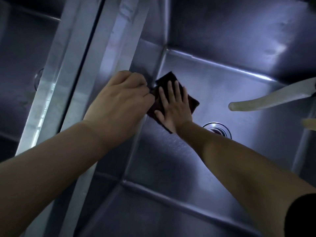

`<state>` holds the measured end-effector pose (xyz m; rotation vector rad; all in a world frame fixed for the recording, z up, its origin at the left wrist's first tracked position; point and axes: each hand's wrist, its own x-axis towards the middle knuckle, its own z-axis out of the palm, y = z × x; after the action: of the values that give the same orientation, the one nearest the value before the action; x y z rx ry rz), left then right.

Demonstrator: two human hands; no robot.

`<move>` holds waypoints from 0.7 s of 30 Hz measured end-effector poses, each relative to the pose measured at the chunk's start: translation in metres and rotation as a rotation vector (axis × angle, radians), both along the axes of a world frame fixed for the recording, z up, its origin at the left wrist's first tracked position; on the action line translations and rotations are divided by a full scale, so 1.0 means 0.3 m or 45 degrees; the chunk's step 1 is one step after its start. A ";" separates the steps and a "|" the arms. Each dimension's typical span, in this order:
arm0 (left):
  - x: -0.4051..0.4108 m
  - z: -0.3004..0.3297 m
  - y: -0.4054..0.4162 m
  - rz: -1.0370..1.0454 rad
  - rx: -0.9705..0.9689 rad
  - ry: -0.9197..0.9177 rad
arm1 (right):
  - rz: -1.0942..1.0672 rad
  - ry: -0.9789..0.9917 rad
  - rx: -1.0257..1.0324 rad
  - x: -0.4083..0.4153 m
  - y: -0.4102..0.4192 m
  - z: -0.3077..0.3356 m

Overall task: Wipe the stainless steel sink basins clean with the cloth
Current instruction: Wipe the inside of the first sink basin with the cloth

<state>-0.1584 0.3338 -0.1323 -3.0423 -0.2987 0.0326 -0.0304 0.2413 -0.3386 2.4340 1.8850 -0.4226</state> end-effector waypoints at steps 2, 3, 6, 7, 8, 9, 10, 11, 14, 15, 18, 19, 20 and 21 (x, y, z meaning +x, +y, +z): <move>0.001 0.001 -0.001 -0.018 0.014 0.016 | 0.116 0.035 -0.016 -0.066 -0.063 -0.002; 0.001 -0.001 -0.002 -0.022 0.031 0.027 | 0.166 0.058 -0.008 -0.099 -0.100 -0.004; 0.003 -0.002 -0.003 0.002 0.058 0.067 | 0.302 0.130 0.042 -0.201 -0.230 -0.009; 0.006 0.000 -0.004 0.013 0.056 0.079 | 0.347 0.148 0.043 -0.234 -0.273 -0.011; 0.009 0.003 -0.004 0.019 0.054 0.087 | 0.398 0.157 0.027 -0.264 -0.310 -0.014; 0.011 0.005 -0.004 0.019 0.054 0.096 | 0.447 0.158 0.002 -0.288 -0.340 -0.016; 0.011 0.006 -0.004 0.016 0.055 0.107 | 0.485 0.154 -0.022 -0.305 -0.361 -0.017; 0.010 0.005 -0.003 0.012 0.056 0.117 | 0.508 0.153 -0.033 -0.311 -0.371 -0.017; 0.012 0.003 -0.006 0.016 0.046 0.131 | 0.512 0.183 -0.003 -0.272 -0.339 -0.016; 0.012 0.002 -0.006 0.018 0.046 0.129 | 0.475 0.192 0.010 -0.248 -0.310 -0.016; 0.011 0.002 -0.005 0.007 0.067 0.117 | 0.266 0.154 0.015 -0.164 -0.189 -0.007; 0.010 0.002 -0.004 0.001 0.072 0.112 | 0.204 0.122 0.013 -0.132 -0.142 -0.005; 0.010 0.004 -0.005 -0.006 0.073 0.110 | 0.150 0.091 0.011 -0.096 -0.095 -0.003; 0.010 0.004 -0.005 -0.012 0.075 0.109 | 0.102 0.063 0.016 -0.056 -0.050 0.000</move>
<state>-0.1554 0.3322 -0.1310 -2.9735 -0.2743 0.1508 -0.0473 0.2263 -0.3385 2.3675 2.0021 -0.4721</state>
